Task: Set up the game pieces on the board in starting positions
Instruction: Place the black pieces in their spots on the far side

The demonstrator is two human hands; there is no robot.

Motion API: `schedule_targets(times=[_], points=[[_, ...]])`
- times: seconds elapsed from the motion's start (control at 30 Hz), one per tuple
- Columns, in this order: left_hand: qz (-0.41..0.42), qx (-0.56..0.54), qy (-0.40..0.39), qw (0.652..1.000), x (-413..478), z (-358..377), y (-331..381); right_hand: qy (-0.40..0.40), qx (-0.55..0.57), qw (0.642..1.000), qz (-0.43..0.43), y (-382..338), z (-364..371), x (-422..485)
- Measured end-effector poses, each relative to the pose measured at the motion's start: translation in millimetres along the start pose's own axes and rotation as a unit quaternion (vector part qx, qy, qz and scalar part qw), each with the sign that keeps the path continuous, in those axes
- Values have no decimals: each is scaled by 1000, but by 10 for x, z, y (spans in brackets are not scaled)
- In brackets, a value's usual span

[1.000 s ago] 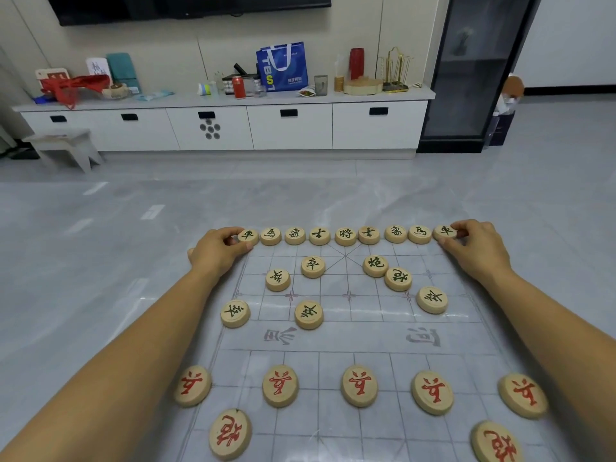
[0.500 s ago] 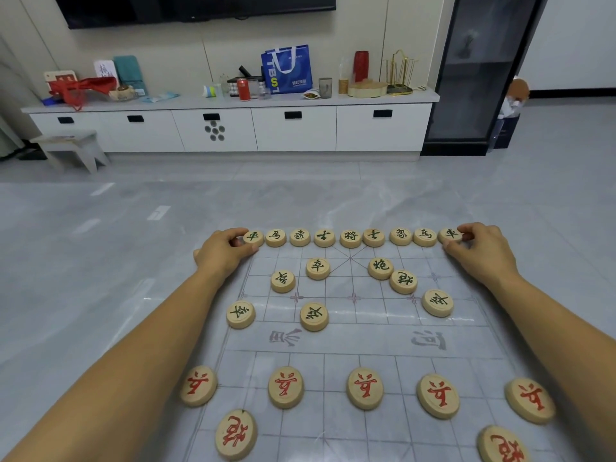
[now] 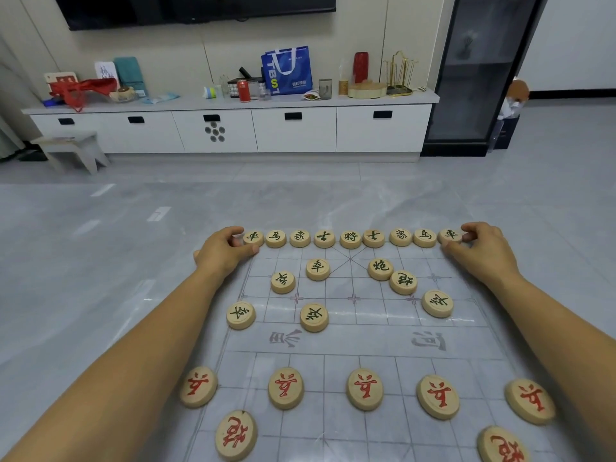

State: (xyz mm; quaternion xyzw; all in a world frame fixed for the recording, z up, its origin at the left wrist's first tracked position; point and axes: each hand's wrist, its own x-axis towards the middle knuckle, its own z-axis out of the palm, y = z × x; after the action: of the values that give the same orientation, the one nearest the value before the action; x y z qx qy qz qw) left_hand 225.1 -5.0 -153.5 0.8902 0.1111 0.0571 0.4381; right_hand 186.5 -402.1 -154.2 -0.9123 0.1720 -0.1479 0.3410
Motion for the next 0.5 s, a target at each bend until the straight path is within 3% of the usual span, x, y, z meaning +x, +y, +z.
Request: schedule_targets(times=[0.23,0.4,0.5], points=[[-15,-112,-48,992,-95,-216,10,-59,169,983,25,-20,-167,-54],[-30,-87,-108,990,-309,-420,6,9,56,997,-50,-30,-188,-251],[-22,-28,-122,992,-454,-497,38,-22,46,994,-101,-224,-132,-444]])
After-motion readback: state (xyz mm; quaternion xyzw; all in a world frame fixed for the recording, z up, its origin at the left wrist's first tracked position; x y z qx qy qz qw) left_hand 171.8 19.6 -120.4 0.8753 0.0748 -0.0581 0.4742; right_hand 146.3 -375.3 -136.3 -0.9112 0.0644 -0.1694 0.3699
